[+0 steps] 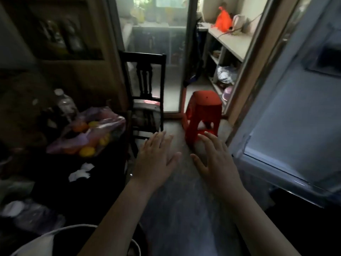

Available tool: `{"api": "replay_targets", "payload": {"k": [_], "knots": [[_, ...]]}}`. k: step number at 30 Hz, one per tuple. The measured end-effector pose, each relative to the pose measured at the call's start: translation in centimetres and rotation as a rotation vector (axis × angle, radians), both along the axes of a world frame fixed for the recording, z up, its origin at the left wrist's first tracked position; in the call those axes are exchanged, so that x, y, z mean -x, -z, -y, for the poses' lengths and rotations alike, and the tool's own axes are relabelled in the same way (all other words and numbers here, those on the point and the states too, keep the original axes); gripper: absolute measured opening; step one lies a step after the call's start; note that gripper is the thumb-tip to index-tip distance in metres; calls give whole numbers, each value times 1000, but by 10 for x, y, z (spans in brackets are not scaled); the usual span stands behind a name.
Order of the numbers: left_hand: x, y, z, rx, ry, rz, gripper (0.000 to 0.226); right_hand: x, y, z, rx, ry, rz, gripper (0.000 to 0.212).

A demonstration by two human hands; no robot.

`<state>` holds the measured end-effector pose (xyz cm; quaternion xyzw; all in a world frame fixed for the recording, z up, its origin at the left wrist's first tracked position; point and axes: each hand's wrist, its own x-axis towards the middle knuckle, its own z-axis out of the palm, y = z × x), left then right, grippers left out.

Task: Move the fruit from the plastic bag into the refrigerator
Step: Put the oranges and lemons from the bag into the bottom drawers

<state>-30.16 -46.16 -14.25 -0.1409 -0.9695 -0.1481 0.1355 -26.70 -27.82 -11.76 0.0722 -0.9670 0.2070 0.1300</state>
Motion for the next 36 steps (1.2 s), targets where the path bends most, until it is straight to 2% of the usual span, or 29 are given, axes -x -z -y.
{"api": "replay_targets", "payload": {"k": [8,18,29,36], "knots": [[-3,15,90,-36,-271,32,63,51,18,90,-22,-276,-13,59],[21,41,151,-19,-532,131,65,128,45,154,-27,-554,46,54],[115,44,189,-51,-735,148,63,263,70,201,-9,-789,169,55],[173,65,224,-124,-825,242,69,343,88,244,12,-910,198,49]]}}
